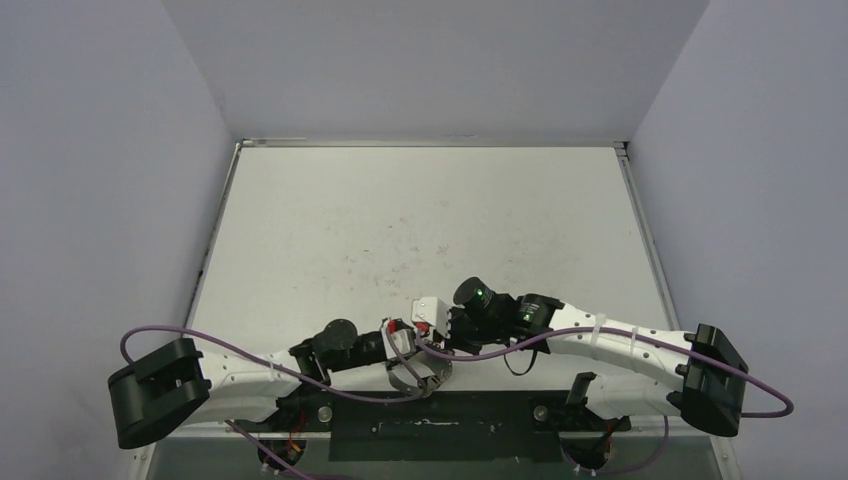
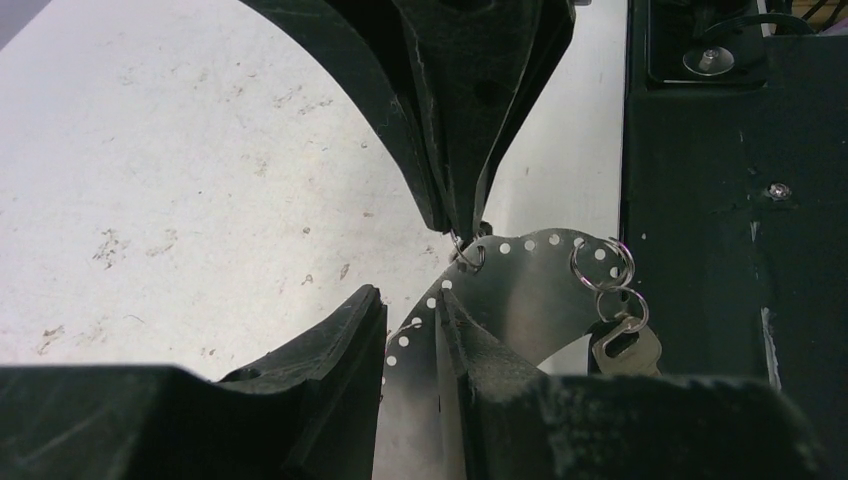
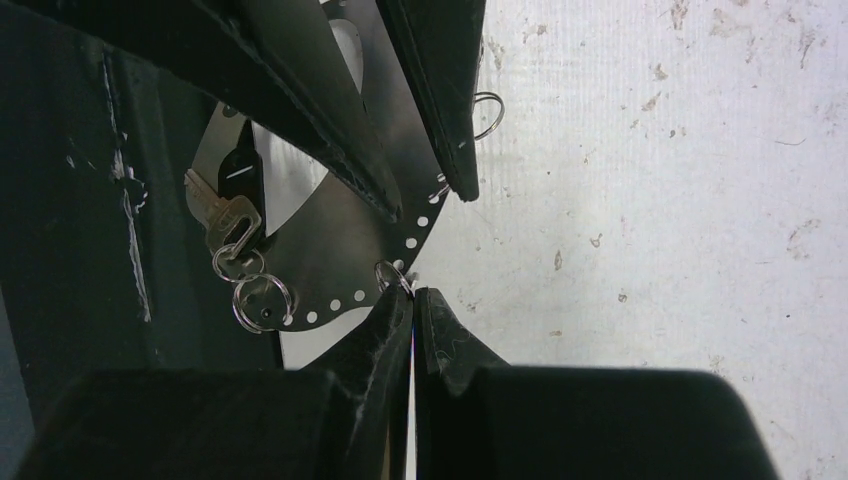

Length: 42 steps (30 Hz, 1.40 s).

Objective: Put the keys on the keyring

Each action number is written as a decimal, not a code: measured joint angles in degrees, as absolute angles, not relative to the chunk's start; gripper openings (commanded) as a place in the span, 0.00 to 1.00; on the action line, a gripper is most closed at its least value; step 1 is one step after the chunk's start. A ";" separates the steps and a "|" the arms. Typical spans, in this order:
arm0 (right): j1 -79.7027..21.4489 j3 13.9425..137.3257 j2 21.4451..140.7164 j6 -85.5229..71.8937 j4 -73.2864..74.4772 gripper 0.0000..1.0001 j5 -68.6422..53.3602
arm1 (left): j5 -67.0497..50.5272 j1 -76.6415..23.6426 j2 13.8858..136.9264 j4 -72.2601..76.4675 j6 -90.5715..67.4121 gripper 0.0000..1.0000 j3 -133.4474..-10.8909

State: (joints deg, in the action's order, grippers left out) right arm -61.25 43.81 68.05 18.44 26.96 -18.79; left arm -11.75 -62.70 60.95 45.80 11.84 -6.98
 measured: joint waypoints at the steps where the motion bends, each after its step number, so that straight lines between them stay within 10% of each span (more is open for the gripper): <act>1: -61.36 43.81 68.05 18.20 26.76 0.00 -18.79 | -11.75 -62.70 61.78 46.65 11.49 0.23 -7.01; 28: -61.98 42.72 65.32 12.32 21.12 0.00 -14.72 | -9.82 -63.29 63.94 54.17 3.11 0.32 -7.05; 42: -62.39 42.72 65.23 12.34 20.18 0.00 -14.72 | -9.32 -63.29 64.55 52.01 2.22 0.19 -8.10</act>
